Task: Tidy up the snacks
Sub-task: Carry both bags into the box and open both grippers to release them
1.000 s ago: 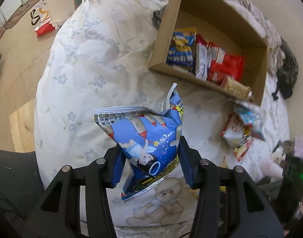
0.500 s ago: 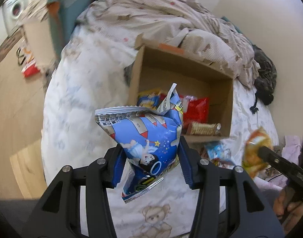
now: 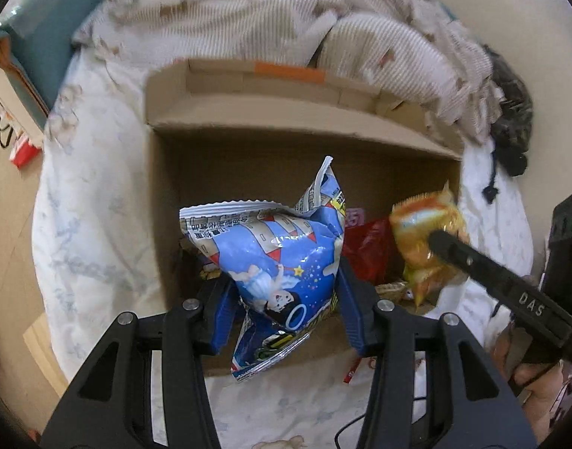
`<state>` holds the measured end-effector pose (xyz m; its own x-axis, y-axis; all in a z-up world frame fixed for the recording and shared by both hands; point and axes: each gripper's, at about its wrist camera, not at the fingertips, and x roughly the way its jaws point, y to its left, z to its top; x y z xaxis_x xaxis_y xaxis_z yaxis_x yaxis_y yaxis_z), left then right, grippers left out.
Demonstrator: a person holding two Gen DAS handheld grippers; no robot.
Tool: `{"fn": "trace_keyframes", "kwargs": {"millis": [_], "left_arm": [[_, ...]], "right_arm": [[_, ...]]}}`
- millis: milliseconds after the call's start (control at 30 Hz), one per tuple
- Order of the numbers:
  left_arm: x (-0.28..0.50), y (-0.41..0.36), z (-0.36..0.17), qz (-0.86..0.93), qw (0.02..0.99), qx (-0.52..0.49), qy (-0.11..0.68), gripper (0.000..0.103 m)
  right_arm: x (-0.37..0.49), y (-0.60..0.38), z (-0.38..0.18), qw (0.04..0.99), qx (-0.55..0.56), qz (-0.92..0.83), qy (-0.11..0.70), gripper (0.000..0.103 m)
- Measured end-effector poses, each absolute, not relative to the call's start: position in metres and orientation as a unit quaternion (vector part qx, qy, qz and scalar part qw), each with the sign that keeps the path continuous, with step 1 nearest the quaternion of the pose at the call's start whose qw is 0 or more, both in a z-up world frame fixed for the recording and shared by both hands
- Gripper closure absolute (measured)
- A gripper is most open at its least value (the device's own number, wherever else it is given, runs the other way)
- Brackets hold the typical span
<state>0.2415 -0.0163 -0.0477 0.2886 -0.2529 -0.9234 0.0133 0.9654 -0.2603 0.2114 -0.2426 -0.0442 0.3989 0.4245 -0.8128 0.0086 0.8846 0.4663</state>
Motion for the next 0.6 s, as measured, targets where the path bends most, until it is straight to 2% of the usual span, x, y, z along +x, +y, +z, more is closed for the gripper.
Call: {"fn": "trace_keyframes", "kwargs": {"millis": [233,500,600], "left_arm": [[0.267,-0.025,-0.074,-0.057,0.800,-0.054,0.594,0.058],[0.273,-0.032,-0.074,-0.033,0.818,-0.001,0.574,0.058],[0.271,-0.035,-0.071,-0.034,0.820,0.005,0.572,0.055]], "right_arm": [[0.245,-0.223,-0.067,0.820,0.149,0.102,0.543,0.055],[0.255,-0.222,-0.076,0.812,0.170,0.107,0.547,0.055],[0.254,-0.225,-0.074,0.811,0.185,0.116,0.544,0.053]]}}
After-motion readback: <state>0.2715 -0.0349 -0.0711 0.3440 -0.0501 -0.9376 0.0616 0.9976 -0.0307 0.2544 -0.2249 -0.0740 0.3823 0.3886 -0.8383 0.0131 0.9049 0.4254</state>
